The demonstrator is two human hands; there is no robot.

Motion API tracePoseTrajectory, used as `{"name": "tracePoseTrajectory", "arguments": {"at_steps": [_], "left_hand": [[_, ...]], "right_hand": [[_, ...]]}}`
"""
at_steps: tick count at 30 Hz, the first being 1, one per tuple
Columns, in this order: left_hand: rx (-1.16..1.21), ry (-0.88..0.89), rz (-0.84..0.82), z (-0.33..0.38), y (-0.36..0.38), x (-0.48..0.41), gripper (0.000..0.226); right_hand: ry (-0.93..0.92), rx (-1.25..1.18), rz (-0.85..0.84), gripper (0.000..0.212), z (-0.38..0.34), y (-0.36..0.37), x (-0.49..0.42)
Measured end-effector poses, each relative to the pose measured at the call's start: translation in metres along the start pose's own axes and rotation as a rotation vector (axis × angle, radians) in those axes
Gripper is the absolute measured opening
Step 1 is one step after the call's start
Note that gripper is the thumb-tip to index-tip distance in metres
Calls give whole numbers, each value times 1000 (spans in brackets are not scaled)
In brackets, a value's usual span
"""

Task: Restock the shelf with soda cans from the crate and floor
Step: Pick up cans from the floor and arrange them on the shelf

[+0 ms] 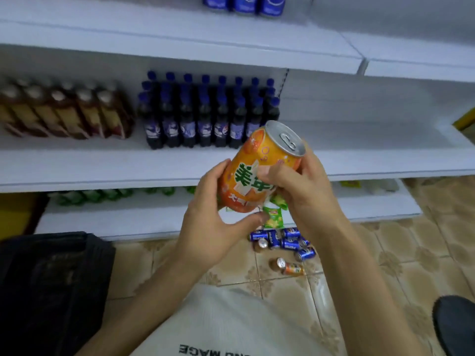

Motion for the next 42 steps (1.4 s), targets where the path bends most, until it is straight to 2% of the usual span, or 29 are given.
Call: {"name": "tracePoseTrajectory", "arguments": {"at_steps": [3, 6, 9, 12, 17, 21, 24, 28, 31, 33, 36, 39, 42], "left_hand": [[-32, 16, 74, -7, -21, -17, 81], [108, -7, 125, -16, -53, -37, 84], [211, 3, 196, -18, -92, -65, 83], [185, 51, 274, -15, -143, -101, 72], [203, 218, 309, -3, -229, -161, 62], [211, 350, 295, 9, -277, -209, 58], [258, 358, 304, 14, -299, -236, 43], [-240, 316, 297, 19, -331, -258, 69], [-673, 252, 270, 9, -361, -268, 74], [-916, 297, 295, -2, -382, -273, 68], [-1134, 375, 199, -13, -401, -280, 67], [-1309, 512, 38, -11, -402, -280, 77], [-1377, 583, -110, -12, -404, -286, 78]], "right_hand": [[-16, 52, -104, 54, -5, 30, -19], [-60, 74, -147, 57, -12, 65, -47], [-131, 100, -126, 64, -20, 109, -80], [-222, 144, -89, 64, -30, 157, -113], [-365, 244, -13, 63, -55, 235, -166], [-453, 361, 83, 86, -84, 283, -202], [-525, 501, 143, 106, -100, 309, -229], [-526, 623, 140, 115, -116, 330, -268], [-483, 670, 110, 110, -117, 340, -303], [-469, 704, 113, 103, -114, 347, -329], [-467, 746, 127, 100, -107, 361, -368], [-467, 835, 134, 109, -98, 375, -399], [-448, 853, 123, 114, -88, 388, -416]]}}
Point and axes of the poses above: each hand's wrist, its own x-axis away from the middle knuckle, its own y-axis out of the palm, z = x × y, the point moved 1 cm from there along -x, towards the middle knuckle
